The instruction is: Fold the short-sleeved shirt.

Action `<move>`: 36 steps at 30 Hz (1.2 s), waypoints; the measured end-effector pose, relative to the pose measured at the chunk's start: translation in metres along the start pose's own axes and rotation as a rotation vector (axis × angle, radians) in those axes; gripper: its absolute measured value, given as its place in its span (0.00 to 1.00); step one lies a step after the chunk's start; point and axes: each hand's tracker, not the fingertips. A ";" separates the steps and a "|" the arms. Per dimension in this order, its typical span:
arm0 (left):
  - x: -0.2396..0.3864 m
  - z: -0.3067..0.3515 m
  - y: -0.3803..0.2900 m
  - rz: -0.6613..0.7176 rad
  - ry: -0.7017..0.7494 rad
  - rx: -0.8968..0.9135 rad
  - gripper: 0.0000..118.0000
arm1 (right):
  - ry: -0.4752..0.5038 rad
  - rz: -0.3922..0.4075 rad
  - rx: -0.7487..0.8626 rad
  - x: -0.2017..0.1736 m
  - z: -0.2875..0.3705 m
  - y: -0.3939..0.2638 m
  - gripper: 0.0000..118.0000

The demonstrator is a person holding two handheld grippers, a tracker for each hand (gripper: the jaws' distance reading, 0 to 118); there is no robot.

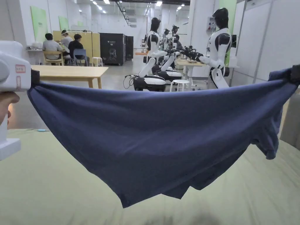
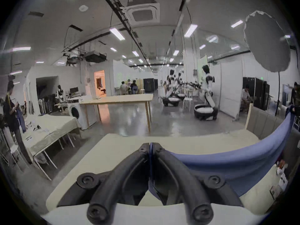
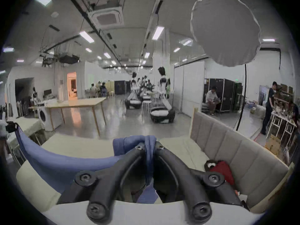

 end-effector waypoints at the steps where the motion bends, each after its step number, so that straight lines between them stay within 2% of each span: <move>1: 0.003 -0.005 0.011 -0.014 0.017 0.024 0.00 | -0.003 -0.005 0.011 -0.001 -0.003 0.010 0.07; 7: 0.001 -0.055 0.066 -0.049 0.051 0.074 0.00 | -0.039 -0.004 0.043 -0.010 -0.028 0.049 0.07; 12: 0.014 -0.068 0.067 -0.044 0.063 0.096 0.00 | -0.081 0.039 0.044 -0.017 -0.051 0.042 0.07; 15: 0.013 -0.086 0.046 -0.028 0.059 0.066 0.00 | -0.076 0.024 0.012 -0.015 -0.069 0.015 0.07; 23: 0.030 -0.124 -0.082 0.033 0.050 -0.121 0.00 | -0.068 -0.070 -0.138 -0.015 -0.119 -0.123 0.07; 29: 0.032 -0.096 -0.140 0.047 0.025 -0.168 0.00 | -0.063 -0.055 -0.165 -0.012 -0.103 -0.171 0.07; 36: 0.008 0.006 -0.185 0.083 -0.067 -0.225 0.00 | -0.003 0.024 -0.201 0.011 -0.004 -0.215 0.07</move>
